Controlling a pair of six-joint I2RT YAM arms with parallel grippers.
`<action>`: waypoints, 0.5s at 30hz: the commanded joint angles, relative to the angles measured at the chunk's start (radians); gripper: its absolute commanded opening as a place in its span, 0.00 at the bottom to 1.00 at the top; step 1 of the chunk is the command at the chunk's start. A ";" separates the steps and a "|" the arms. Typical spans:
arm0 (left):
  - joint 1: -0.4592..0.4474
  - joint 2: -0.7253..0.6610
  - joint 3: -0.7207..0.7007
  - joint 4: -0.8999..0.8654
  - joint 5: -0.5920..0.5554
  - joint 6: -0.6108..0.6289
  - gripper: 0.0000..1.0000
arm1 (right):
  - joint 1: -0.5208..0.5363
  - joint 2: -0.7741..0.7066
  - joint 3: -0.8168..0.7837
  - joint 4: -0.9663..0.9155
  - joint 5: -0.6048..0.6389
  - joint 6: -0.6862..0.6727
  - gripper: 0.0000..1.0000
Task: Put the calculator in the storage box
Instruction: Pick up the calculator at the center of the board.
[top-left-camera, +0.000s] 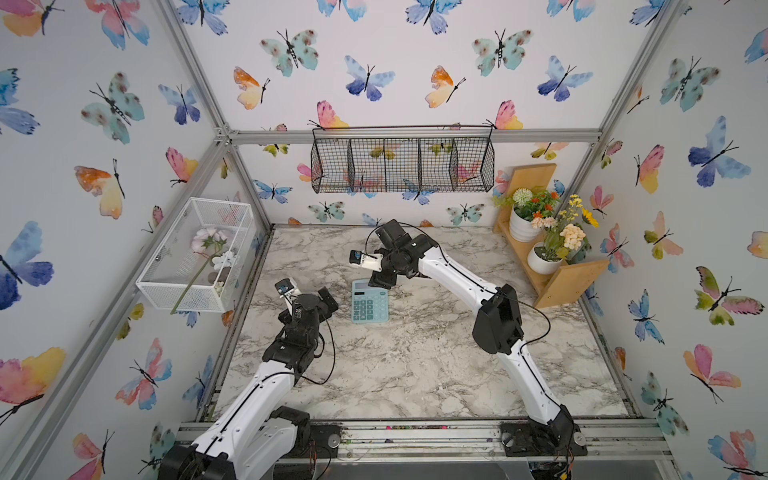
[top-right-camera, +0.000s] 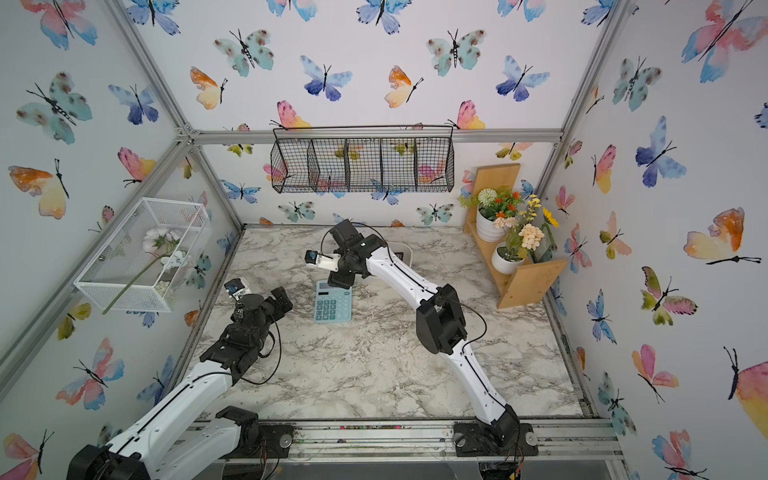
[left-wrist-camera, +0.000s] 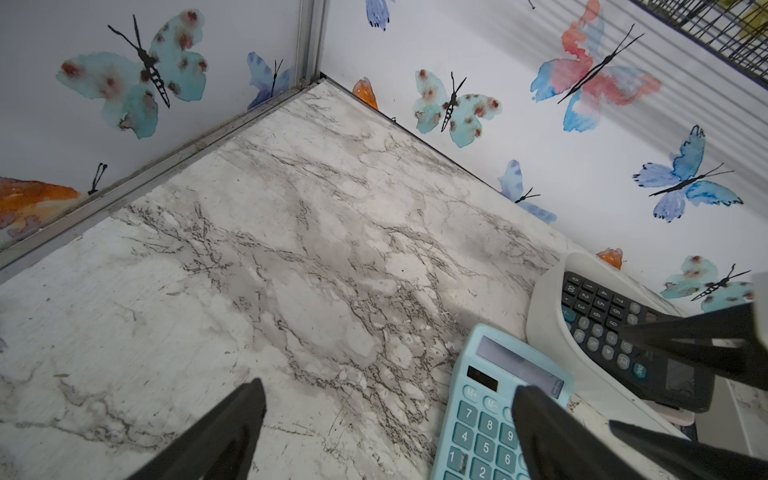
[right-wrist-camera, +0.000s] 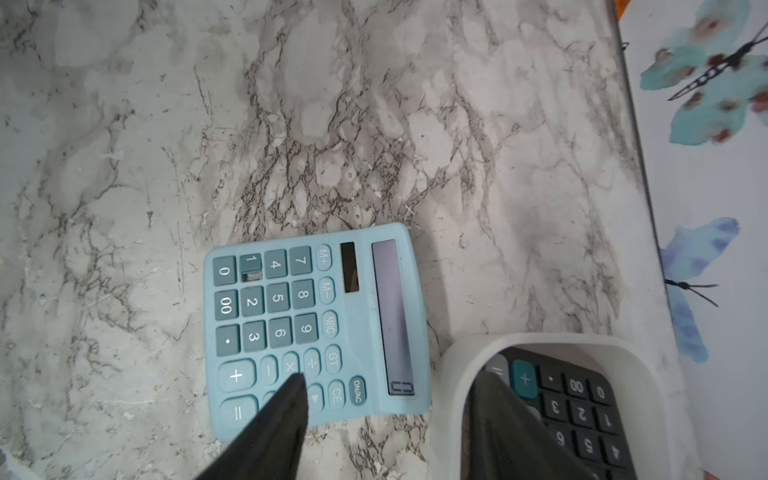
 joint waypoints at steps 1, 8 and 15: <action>0.007 -0.013 -0.017 -0.003 -0.013 -0.008 0.99 | 0.002 0.032 0.061 -0.020 -0.040 -0.074 0.71; 0.008 -0.008 -0.027 0.009 -0.004 -0.011 0.99 | 0.002 0.089 0.102 0.028 -0.077 -0.099 0.80; 0.008 -0.003 -0.029 0.013 -0.004 -0.009 0.99 | 0.002 0.146 0.137 0.081 -0.089 -0.109 0.89</action>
